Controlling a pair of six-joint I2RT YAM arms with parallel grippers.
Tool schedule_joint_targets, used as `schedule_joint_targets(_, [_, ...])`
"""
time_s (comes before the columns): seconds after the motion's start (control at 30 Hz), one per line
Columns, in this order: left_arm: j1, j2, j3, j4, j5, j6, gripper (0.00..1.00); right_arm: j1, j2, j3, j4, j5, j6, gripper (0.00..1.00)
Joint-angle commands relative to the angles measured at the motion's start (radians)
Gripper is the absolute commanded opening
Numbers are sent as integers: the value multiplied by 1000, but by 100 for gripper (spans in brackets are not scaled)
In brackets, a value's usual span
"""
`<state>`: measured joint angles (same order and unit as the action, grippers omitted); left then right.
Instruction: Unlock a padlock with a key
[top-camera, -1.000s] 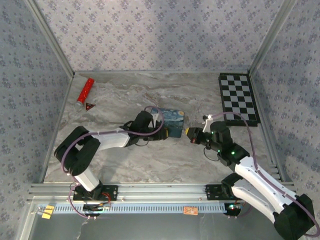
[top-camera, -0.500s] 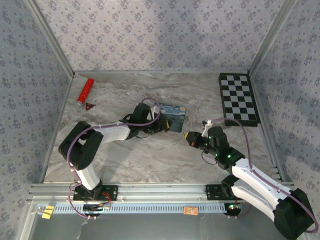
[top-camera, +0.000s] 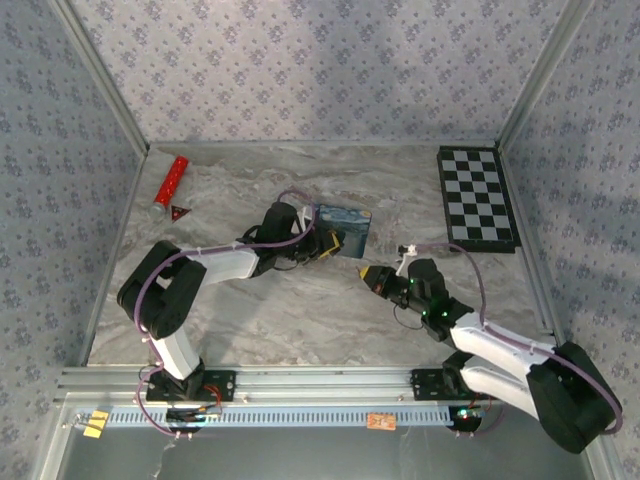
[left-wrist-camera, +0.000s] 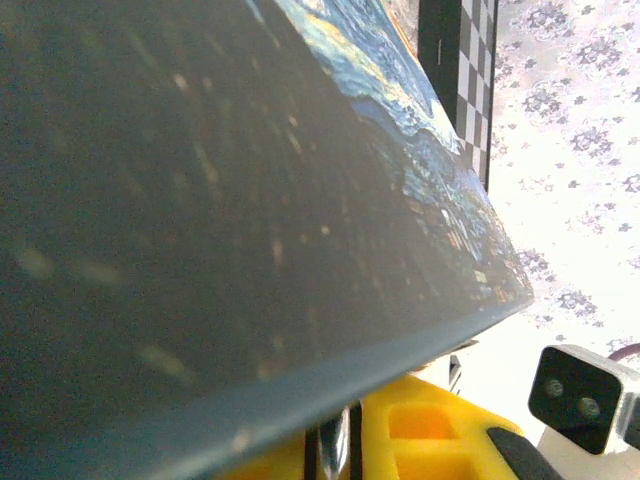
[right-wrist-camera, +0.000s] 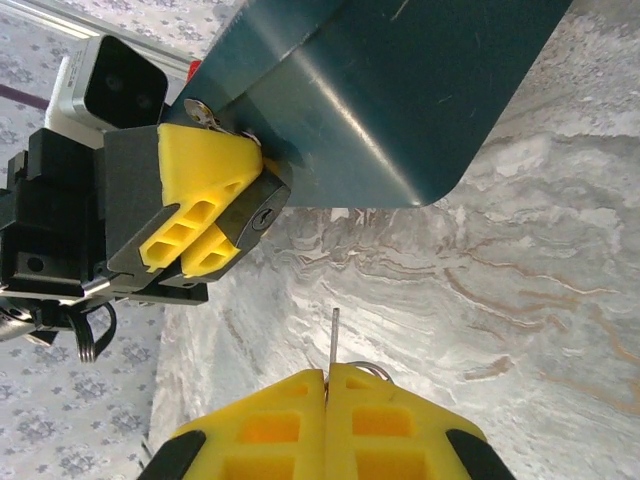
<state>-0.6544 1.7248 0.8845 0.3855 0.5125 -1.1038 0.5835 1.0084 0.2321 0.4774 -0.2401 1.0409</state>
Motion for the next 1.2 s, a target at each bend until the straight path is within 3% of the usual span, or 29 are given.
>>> schedule_joint_targets(0.0, [7,-12,-8,107,49,-51,5,5,39,-1,156,-36,56,0])
schedule_joint_targets(0.9, [12,-47,-25,194,105,-99,2,-17,374,30,638,-130,231,0])
schedule_joint_targets(1.17, [23,-57,-45,216,113,-120,2,-17,401,28,674,-128,233,0])
